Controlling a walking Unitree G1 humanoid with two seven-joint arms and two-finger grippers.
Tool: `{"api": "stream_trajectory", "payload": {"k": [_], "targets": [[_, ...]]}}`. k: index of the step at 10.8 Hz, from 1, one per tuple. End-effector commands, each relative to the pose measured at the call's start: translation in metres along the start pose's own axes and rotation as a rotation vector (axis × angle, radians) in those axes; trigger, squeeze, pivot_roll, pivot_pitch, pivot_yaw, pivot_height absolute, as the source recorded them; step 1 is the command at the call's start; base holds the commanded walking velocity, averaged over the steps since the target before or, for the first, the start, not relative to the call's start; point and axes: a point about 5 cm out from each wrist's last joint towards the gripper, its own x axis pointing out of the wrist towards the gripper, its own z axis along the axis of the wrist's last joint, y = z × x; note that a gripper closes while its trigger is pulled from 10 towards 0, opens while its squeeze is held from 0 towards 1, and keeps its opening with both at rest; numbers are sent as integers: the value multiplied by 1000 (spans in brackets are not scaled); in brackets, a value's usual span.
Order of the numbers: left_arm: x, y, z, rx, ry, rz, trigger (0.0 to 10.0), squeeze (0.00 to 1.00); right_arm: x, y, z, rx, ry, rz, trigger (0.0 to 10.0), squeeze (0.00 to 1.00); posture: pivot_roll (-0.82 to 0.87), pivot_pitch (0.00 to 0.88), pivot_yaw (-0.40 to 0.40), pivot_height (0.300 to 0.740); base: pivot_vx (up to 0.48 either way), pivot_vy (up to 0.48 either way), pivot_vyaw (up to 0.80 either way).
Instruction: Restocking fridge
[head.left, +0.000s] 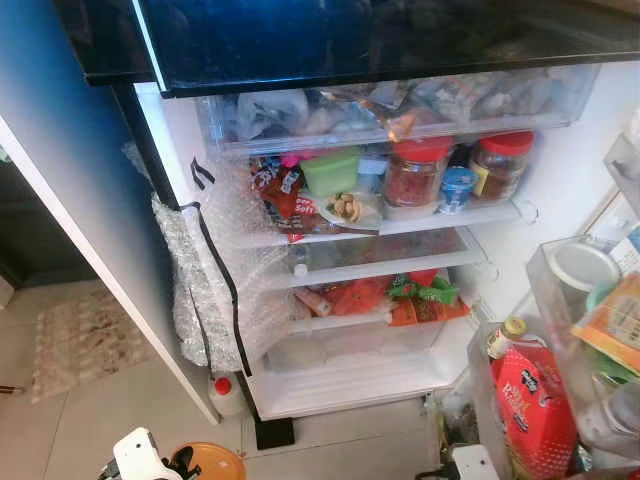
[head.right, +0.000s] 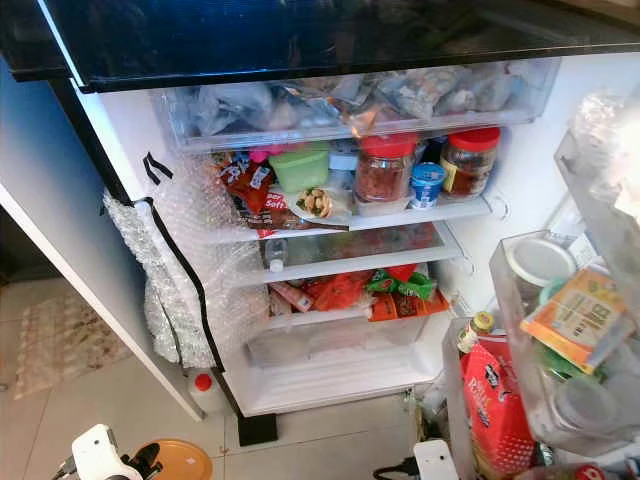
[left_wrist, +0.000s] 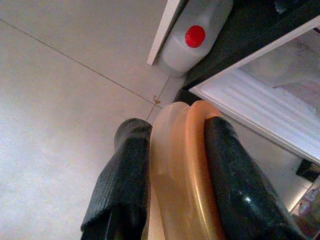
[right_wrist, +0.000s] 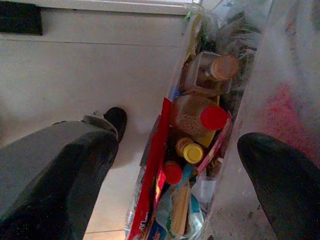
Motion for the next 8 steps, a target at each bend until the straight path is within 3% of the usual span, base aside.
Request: {"api": "stream_trajectory", "payload": {"k": [1,8], "targets": [[-1,3,-3,25,22,4,10000,0,-2,-18,-4,-8,8,-65,10000,0,-31,40,0,740,0,0,0],[0,1,-2,32,18,-5,10000,0,-2,-28,1,-5,-5,-114,10000,0,-32,40,2,740,0,0,0]]}}
